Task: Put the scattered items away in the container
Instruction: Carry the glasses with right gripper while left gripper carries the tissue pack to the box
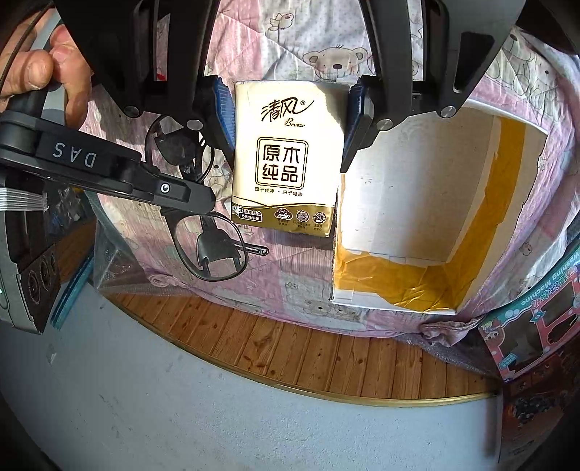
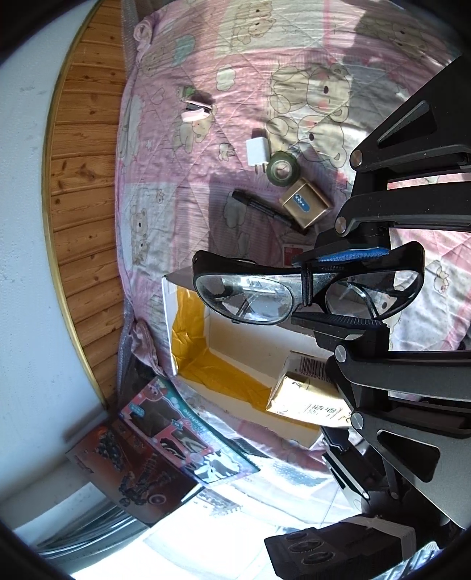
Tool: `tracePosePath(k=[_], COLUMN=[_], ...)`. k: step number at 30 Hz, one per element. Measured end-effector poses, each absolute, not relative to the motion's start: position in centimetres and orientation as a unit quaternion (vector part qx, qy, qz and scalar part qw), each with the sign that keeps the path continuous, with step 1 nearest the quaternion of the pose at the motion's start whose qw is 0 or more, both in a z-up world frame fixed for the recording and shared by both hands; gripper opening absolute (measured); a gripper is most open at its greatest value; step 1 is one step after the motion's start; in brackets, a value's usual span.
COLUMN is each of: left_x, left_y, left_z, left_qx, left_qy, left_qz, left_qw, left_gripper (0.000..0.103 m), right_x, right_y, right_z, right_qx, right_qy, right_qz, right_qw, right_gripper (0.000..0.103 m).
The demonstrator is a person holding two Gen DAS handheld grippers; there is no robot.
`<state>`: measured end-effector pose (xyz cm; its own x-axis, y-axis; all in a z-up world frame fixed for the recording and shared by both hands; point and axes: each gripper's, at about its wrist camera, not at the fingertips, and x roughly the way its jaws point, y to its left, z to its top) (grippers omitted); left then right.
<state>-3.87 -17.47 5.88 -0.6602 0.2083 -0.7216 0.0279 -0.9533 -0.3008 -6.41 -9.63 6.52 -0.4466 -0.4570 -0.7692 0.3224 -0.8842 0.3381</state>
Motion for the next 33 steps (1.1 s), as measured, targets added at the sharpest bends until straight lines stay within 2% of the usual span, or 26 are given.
tracePosePath(k=[20,33], left_x=[-3.8,-4.3], left_y=[-25.5,-30.5], left_z=[6.5,5.5], left_qx=[-0.391,-0.393], left_qy=[-0.186,-0.205], left_qz=[0.901,0.895], left_qw=[-0.01,-0.049], left_gripper=[0.051,0.051], right_x=[-8.6,-10.6], right_y=[-17.6,-22.5], right_z=[7.2,5.4], right_qx=[0.473,0.483], right_qy=[-0.024,0.008], right_qz=[-0.836,-0.828], right_qw=[0.277,0.284], right_gripper=[0.026,0.026])
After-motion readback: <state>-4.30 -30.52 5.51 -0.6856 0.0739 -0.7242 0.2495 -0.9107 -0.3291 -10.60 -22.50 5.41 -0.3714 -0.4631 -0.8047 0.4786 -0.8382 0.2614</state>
